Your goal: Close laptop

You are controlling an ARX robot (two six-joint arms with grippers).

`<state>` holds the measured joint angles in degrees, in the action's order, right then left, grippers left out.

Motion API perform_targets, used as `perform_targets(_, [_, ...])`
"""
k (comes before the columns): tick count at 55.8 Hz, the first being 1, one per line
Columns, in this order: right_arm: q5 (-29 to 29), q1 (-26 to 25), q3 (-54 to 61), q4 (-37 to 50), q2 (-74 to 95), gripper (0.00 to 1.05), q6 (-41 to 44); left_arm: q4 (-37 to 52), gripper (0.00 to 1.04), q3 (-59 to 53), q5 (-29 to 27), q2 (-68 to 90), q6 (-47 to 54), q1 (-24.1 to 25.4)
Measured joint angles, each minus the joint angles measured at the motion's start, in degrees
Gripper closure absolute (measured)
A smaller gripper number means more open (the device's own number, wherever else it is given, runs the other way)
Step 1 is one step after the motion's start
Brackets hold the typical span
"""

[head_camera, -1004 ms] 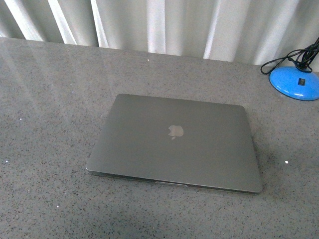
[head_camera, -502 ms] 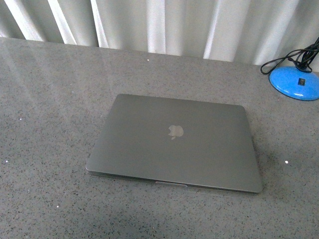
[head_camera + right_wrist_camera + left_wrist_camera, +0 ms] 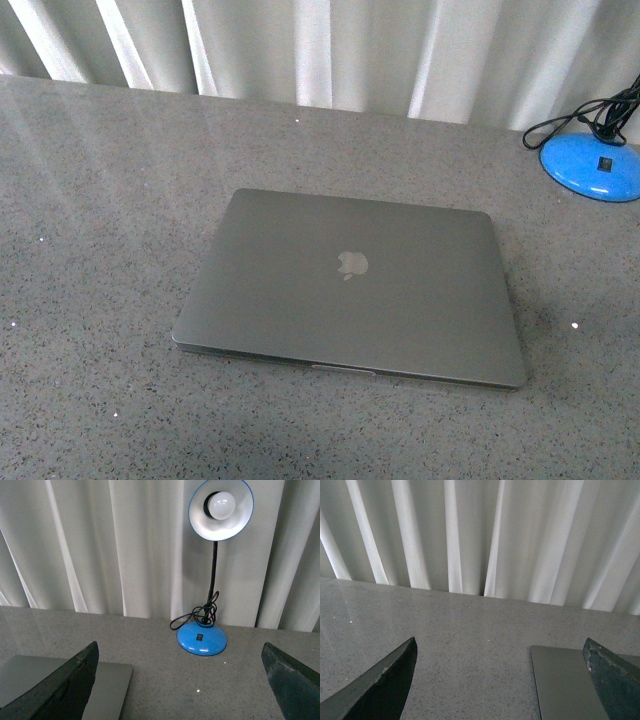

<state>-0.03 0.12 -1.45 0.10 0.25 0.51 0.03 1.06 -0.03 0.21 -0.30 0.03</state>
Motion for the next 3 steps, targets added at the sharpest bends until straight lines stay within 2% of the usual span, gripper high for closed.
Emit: perform_targets(3, [0.00,0.00,0.00,0.00,-0.02,0.10,0.00,0.00,0.07,0.02,0.00,0.00,0.00,0.00])
